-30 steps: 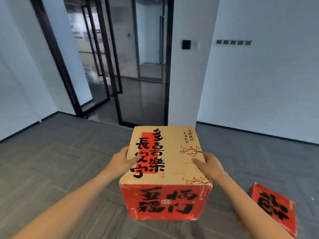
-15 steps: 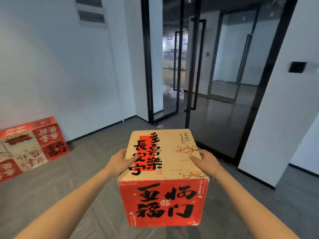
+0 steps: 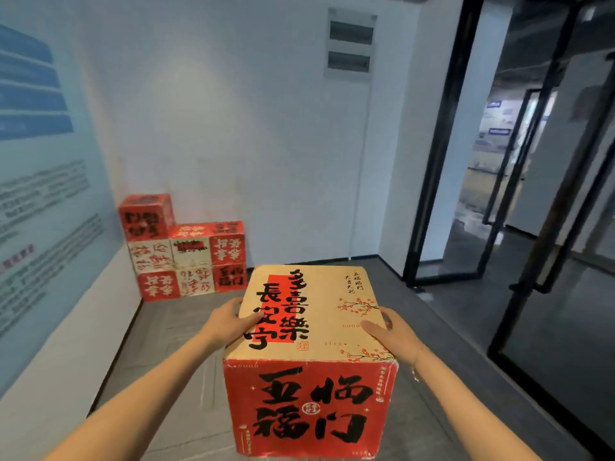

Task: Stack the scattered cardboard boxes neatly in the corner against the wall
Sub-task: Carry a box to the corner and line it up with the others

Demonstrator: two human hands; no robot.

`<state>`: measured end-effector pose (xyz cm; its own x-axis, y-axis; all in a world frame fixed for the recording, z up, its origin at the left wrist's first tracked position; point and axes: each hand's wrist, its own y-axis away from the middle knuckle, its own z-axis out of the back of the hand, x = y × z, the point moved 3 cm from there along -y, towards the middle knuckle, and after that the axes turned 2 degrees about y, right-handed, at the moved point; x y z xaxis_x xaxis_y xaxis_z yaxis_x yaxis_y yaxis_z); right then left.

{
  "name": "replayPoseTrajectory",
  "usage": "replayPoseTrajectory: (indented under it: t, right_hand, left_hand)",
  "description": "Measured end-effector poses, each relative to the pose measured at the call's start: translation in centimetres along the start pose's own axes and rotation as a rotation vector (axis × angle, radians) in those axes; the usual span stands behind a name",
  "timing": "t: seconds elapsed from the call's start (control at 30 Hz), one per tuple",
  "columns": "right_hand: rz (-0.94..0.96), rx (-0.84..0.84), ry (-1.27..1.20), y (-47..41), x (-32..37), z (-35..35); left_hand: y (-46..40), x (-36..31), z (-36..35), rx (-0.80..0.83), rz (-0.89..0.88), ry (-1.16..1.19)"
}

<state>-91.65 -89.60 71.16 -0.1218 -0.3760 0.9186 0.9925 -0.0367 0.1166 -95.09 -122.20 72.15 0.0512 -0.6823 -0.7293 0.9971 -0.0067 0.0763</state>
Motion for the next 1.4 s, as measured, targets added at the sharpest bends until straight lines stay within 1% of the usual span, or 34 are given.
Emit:
replayPoseTrajectory:
  t: [0.13,0.27,0.47,0.67,0.87,1.0,1.17,1.4]
  right_hand:
    - [0.040,0.104,-0.006,-7.4,2.3,-3.3]
    - [0.043,0.195,0.018,-13.9,4.5,-7.0]
    - [0.065,0.286,0.076,-23.5,7.9,-13.8]
    - [0.088,0.307,0.102,-33.2,12.3,-21.5]
    - [0.082,0.319,0.107,-42.0,16.8,-27.5]
    - [0.066,0.311,0.099,-47.5,18.5,-30.2]
    - [0.055,0.313,0.115,-55.0,20.1,-33.6]
    - [0.068,0.316,0.125,-68.7,23.4,-37.8]
  left_hand:
    - [-3.8,2.4,3.2,-0.096,0.066,0.038]
    - [-7.3,4.8,6.1,-0.183,0.087,0.042]
    - [-14.4,11.0,10.8,-0.182,0.166,0.054]
    - [-23.4,15.1,17.2,-0.198,0.172,0.043]
    - [-32.7,19.0,23.0,-0.202,0.204,0.099]
    - [-38.1,20.5,25.3,-0.227,0.220,0.122]
    - [-46.1,23.5,27.6,-0.187,0.216,0.159]
    - [-58.9,26.4,30.7,-0.191,0.212,0.136]
